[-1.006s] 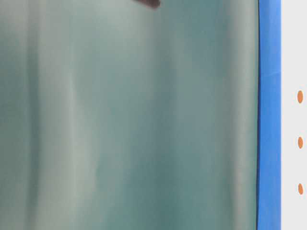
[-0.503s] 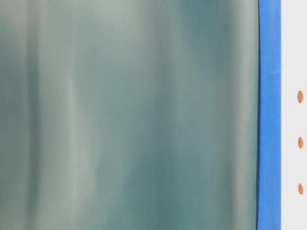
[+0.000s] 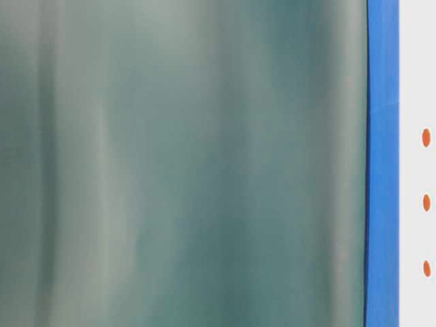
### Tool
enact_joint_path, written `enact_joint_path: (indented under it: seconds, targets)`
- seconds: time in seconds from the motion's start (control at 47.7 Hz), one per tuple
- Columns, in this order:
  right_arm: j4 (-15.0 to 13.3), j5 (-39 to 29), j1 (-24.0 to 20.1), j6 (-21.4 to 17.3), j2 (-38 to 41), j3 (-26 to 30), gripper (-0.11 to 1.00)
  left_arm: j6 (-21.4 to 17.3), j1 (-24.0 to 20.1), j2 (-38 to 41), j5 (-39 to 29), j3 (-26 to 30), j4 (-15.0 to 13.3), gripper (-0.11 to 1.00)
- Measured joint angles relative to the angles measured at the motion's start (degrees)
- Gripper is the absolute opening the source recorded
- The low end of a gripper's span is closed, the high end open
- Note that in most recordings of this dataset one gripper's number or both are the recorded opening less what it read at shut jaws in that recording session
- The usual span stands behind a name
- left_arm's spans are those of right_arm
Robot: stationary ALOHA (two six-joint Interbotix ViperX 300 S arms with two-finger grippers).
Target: Touch the tip of the soldering iron to the mark.
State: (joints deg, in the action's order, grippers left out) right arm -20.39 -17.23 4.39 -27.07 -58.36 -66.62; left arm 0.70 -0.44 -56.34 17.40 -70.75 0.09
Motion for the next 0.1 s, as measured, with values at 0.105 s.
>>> enact_joint_path:
  seconds: [0.105]
  targets:
    - [0.0, 0.0, -0.09, 0.0, 0.0, 0.0, 0.86, 0.0, 0.0, 0.0, 0.0, 0.0, 0.0, 0.0]
